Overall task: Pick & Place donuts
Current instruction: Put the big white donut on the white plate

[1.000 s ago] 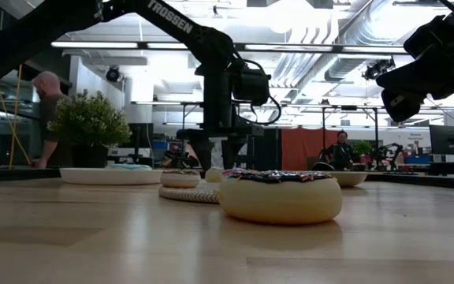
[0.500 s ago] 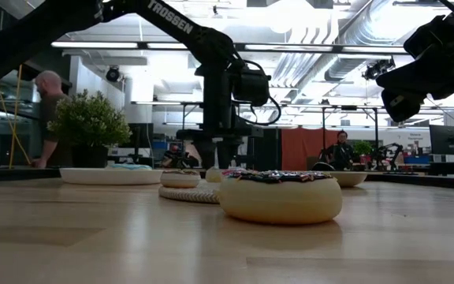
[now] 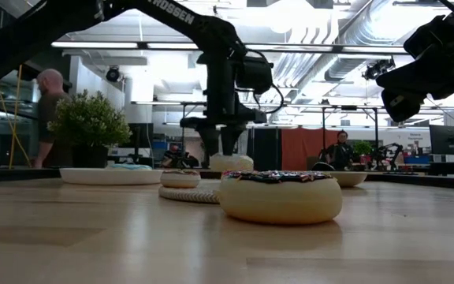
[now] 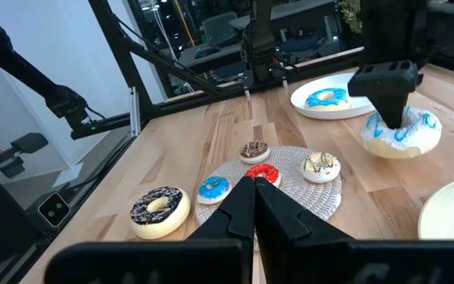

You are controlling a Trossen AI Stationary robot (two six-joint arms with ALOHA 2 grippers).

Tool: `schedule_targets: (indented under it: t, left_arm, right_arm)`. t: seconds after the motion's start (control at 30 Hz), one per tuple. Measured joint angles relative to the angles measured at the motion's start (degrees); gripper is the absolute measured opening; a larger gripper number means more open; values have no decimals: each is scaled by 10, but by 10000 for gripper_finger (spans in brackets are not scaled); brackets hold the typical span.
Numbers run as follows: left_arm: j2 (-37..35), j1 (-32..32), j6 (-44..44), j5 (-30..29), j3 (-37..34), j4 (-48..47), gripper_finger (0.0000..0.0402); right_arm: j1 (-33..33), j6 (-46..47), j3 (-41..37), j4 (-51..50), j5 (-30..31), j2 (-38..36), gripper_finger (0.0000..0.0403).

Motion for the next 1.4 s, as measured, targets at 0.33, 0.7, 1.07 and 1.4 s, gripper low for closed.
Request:
schedule_targets:
  t: [0.33, 0.7, 1.07, 1.4]
  left_arm:
    - [-41, 0, -8, -50, 36, -89, 118]
    - [-146, 1, -58, -101, -31, -166, 118]
    - [-336, 21, -146, -101, -286, -109, 118]
    - [-468, 44, -242, -61, -504, -6, 118]
  right_arm:
    - [0, 0, 0, 0, 0, 0, 0]
    - [0, 0, 0, 0, 0, 0, 0]
    - [0, 0, 0, 0, 0, 0, 0]
    - [0, 0, 0, 0, 0, 0, 0]
